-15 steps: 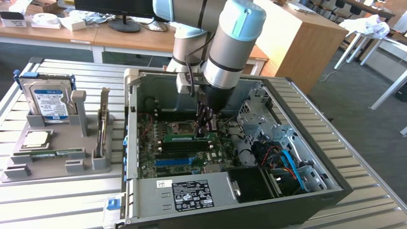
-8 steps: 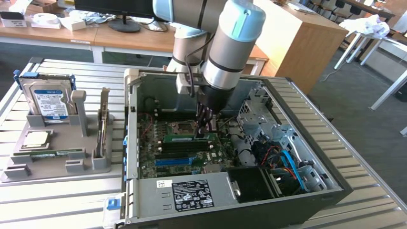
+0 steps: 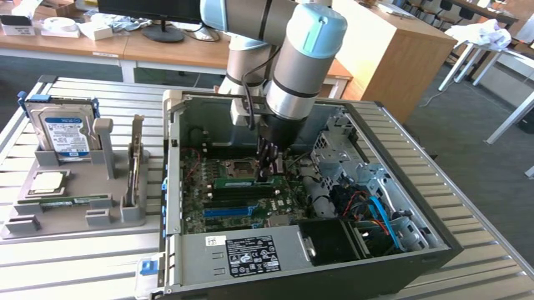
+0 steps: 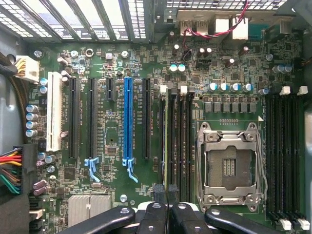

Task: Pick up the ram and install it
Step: 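Insert the ram into the slot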

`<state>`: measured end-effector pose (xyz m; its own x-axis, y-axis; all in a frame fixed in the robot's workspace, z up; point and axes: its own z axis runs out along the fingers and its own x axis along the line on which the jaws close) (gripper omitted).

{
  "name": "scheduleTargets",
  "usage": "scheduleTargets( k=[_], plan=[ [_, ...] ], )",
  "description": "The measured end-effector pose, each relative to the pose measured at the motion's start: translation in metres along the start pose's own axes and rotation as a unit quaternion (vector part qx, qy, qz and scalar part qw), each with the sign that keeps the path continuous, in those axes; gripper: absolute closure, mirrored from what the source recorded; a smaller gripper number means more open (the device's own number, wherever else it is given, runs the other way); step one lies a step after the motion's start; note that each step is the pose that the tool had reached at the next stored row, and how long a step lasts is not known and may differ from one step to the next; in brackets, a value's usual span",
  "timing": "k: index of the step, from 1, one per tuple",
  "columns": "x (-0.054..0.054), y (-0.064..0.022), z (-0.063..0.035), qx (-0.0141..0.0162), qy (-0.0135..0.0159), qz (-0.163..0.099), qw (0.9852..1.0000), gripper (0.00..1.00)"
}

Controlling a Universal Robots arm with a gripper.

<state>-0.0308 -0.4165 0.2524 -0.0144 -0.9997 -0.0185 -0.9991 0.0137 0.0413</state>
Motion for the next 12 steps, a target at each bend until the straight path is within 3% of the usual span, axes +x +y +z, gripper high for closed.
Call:
scheduleTargets(
  k=[12],
  plan=[
    [-0.0001, -0.0018, 0.0015, 0.0001, -0.0002, 0.000, 1.0000, 0.89]
  ],
)
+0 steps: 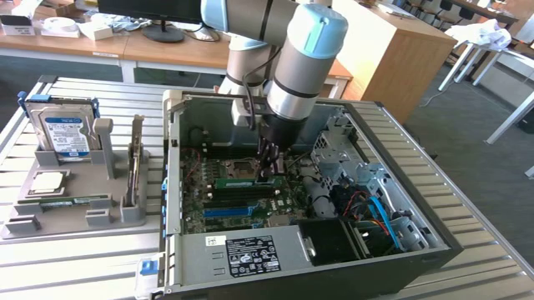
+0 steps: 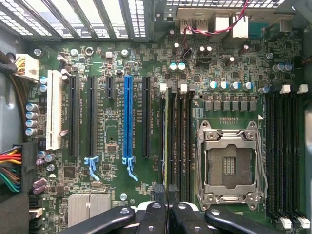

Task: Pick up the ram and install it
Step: 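Insert the ram into the slot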

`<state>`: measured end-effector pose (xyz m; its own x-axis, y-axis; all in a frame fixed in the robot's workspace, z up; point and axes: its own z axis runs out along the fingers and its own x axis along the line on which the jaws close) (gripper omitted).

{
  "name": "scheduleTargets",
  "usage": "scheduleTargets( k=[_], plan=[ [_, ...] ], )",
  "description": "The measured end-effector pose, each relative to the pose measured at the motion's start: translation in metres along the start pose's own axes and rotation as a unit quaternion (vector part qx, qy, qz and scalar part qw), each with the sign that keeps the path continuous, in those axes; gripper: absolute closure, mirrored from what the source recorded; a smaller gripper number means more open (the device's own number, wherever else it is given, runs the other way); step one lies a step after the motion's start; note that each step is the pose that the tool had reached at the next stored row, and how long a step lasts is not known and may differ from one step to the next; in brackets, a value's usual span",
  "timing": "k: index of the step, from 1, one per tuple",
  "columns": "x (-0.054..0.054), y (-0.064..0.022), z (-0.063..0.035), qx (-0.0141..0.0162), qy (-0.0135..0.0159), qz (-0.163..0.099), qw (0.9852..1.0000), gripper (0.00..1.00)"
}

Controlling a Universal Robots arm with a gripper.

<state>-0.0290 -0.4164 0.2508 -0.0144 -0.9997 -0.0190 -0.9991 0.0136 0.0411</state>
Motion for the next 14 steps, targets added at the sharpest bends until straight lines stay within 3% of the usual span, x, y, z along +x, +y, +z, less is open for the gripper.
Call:
scheduleTargets(
  k=[14],
  plan=[
    [0.0003, -0.0003, 0.0080, -0.0001, 0.0001, 0.000, 1.0000, 0.89]
  ],
)
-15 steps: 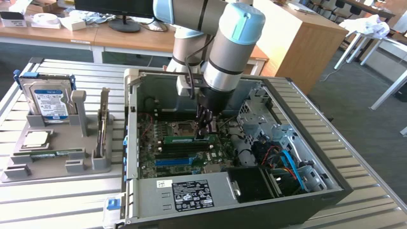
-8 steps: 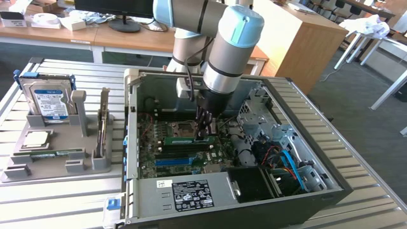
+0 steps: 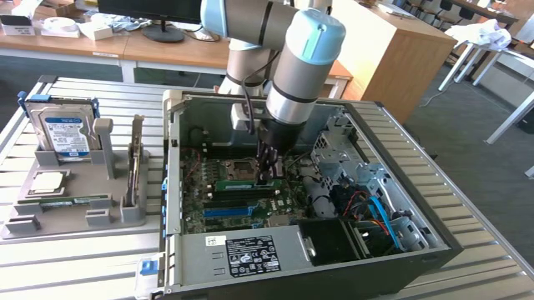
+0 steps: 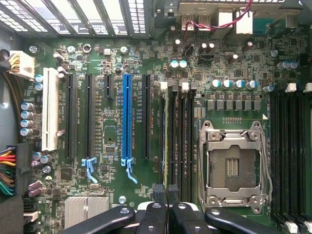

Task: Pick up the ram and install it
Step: 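Insert the ram into the slot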

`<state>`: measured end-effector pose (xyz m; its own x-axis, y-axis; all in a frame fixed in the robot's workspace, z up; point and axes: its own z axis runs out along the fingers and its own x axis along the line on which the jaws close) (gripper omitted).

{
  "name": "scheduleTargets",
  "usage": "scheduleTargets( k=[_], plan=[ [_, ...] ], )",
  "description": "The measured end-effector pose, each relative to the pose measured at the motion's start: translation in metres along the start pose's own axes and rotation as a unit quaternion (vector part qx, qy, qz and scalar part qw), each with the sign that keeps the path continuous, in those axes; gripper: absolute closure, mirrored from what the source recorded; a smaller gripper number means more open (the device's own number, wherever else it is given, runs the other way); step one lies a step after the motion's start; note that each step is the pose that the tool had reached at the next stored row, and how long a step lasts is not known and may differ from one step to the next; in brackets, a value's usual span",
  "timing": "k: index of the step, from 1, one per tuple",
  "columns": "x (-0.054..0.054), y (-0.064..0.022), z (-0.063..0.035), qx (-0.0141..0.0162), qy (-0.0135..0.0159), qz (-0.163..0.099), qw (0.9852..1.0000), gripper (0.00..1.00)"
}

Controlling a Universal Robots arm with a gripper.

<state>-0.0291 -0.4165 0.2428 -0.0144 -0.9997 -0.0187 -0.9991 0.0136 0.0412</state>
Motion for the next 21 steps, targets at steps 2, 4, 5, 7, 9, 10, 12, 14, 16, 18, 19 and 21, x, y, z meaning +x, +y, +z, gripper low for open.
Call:
scheduleTargets(
  k=[2, 4, 5, 7, 9, 10, 12, 14, 16, 18, 19, 21],
  plan=[
    [0.0000, 0.0000, 0.0008, 0.0000, 0.0000, 0.000, 1.0000, 0.89],
    [0.0000, -0.0001, 0.0016, 0.0000, 0.0000, 0.000, 1.0000, 0.89],
    [0.0001, -0.0001, 0.0020, 0.0000, 0.0000, 0.000, 1.0000, 0.89],
    [0.0001, -0.0001, 0.0021, 0.0000, 0.0001, 0.000, 1.0000, 0.89],
    [0.0000, -0.0001, 0.0022, 0.0000, 0.0000, 0.000, 1.0000, 0.89],
    [0.0000, -0.0001, 0.0023, 0.0000, 0.0000, 0.000, 1.0000, 0.89],
    [0.0001, 0.0004, 0.0023, 0.0000, 0.0000, 0.000, 1.0000, 0.89],
    [0.0001, 0.0005, 0.0024, 0.0000, 0.0000, 0.000, 1.0000, 0.89],
    [0.0001, 0.0005, 0.0024, 0.0000, 0.0000, -0.001, 1.0000, 0.89],
    [0.0001, 0.0005, 0.0025, -0.0001, 0.0001, -0.004, 1.0000, 0.89],
    [0.0001, 0.0005, 0.0025, -0.0001, 0.0002, -0.005, 1.0000, 0.89],
    [0.0001, 0.0005, 0.0025, -0.0001, 0.0003, -0.006, 1.0000, 0.89]
  ],
)
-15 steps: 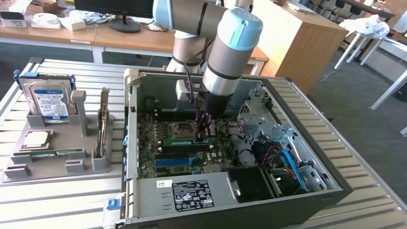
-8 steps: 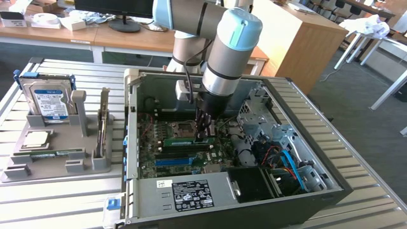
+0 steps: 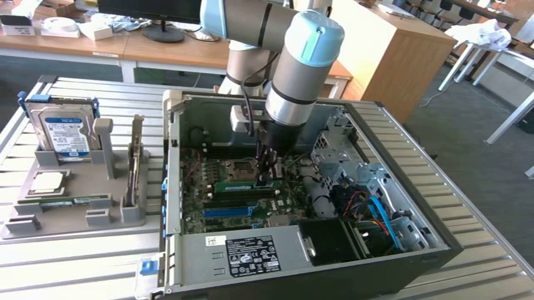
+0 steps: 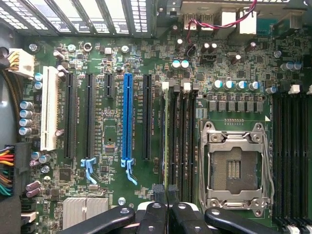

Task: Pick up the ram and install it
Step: 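Insert the ram into the slot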

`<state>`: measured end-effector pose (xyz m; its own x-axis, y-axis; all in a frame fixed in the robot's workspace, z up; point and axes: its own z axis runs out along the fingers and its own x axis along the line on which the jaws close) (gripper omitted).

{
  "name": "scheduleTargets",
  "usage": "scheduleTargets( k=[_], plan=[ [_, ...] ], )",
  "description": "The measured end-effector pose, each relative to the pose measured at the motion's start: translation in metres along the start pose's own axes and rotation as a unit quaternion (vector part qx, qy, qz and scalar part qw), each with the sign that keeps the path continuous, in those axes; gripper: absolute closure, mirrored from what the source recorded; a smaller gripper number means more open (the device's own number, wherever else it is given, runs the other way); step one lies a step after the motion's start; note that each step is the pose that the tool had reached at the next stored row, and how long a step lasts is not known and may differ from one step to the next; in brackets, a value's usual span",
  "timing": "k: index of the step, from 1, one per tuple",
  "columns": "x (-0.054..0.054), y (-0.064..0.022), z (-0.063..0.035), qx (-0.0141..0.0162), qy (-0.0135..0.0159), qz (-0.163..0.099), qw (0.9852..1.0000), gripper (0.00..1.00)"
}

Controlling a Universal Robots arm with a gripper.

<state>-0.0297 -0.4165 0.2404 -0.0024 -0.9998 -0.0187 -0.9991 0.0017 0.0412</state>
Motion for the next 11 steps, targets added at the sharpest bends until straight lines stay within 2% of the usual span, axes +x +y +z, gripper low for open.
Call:
scheduleTargets(
  k=[11],
  plan=[
    [-0.0014, 0.0000, 0.0006, 0.0000, -0.0001, 0.000, 1.0000, 0.89]
  ],
)
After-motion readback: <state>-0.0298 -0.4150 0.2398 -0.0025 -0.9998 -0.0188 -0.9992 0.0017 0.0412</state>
